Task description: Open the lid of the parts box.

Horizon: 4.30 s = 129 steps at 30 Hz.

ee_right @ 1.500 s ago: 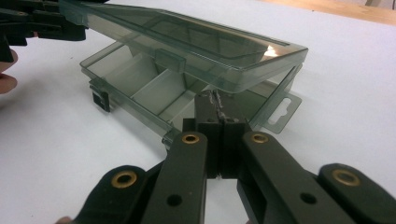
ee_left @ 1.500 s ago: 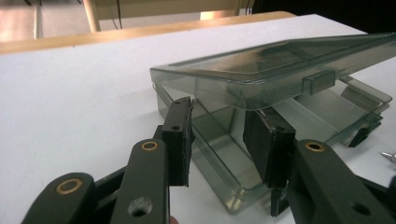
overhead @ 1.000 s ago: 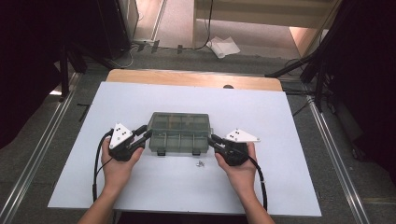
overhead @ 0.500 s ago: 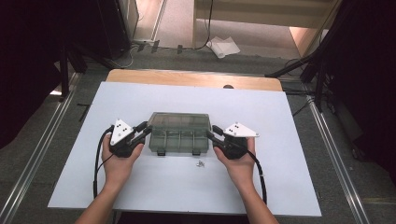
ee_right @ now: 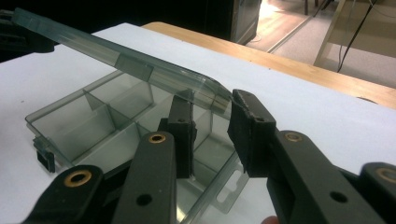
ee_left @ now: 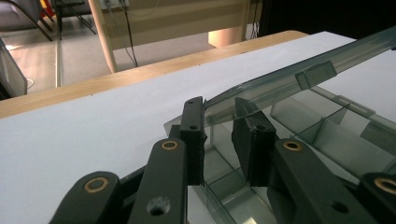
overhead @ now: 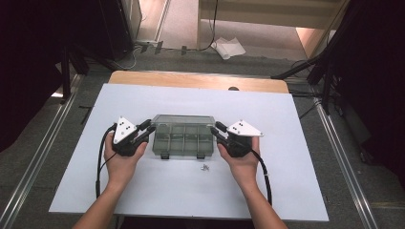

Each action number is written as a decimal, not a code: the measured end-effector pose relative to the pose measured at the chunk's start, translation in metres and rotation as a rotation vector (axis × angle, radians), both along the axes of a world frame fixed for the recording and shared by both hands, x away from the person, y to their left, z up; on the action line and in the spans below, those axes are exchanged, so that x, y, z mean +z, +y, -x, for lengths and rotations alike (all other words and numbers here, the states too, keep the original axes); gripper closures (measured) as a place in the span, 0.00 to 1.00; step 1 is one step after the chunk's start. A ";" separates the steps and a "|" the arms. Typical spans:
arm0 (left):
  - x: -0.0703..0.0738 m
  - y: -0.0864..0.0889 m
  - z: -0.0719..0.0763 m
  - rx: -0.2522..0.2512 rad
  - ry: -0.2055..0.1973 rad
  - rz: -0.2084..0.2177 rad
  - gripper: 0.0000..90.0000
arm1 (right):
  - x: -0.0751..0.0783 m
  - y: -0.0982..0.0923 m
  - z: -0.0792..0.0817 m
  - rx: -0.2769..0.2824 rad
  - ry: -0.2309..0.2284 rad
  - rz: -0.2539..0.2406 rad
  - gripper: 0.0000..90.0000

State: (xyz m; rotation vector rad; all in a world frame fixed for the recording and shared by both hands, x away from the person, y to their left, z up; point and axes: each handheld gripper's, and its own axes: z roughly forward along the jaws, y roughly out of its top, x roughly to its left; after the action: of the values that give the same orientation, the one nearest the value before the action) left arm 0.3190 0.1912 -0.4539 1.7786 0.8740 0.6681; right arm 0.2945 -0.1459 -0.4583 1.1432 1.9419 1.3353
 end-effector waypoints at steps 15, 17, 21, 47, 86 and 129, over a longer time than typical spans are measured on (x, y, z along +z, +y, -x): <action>0.009 -0.003 -0.014 0.024 -0.014 0.007 0.87 | 0.007 -0.004 -0.013 -0.017 0.022 -0.042 0.89; 0.009 -0.004 -0.015 0.030 -0.020 0.011 0.88 | 0.008 -0.004 -0.015 -0.024 0.026 -0.046 0.90; 0.011 -0.004 -0.019 0.034 -0.020 0.014 0.89 | 0.011 -0.005 -0.019 -0.034 0.038 -0.057 0.94; 0.016 -0.007 -0.035 0.044 -0.010 0.026 0.91 | 0.015 0.000 -0.039 -0.085 0.015 -0.046 0.91; 0.003 -0.015 -0.067 0.109 0.086 0.054 0.93 | 0.017 -0.001 -0.066 -0.108 0.045 -0.067 0.93; 0.001 -0.018 -0.079 0.146 0.093 0.077 0.94 | 0.003 -0.001 -0.085 -0.113 0.064 -0.064 0.94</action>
State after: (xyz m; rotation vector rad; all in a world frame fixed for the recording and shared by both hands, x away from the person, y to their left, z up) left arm 0.3981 0.1731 -0.4528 1.6994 1.0864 0.6406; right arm 0.3797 -0.1472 -0.4549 1.3216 1.8608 1.3233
